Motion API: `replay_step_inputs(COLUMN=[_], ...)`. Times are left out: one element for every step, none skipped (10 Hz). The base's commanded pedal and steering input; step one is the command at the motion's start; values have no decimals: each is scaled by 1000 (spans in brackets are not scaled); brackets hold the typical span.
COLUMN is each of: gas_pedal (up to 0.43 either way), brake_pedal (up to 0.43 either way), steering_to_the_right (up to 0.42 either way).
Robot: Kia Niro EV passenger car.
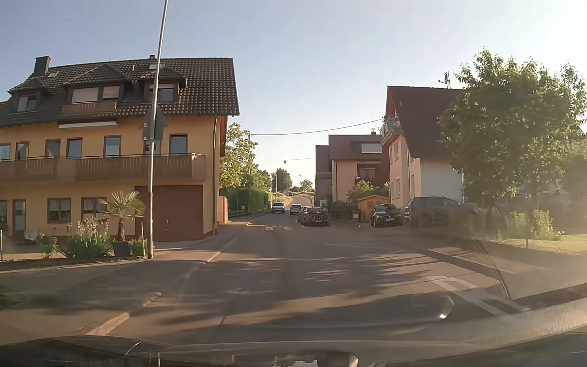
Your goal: Follow the waypoints while adhering to traffic rules and regulations
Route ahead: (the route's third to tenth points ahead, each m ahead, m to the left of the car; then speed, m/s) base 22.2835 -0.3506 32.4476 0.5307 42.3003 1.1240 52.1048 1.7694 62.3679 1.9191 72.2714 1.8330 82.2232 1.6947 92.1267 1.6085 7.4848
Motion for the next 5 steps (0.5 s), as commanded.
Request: replay_step_inputs(gas_pedal=[177, 157, 150, 138, 130], brake_pedal=[0, 0, 0, 0, 0], steering_to_the_right=[-23, -25, -24, -23, -23])
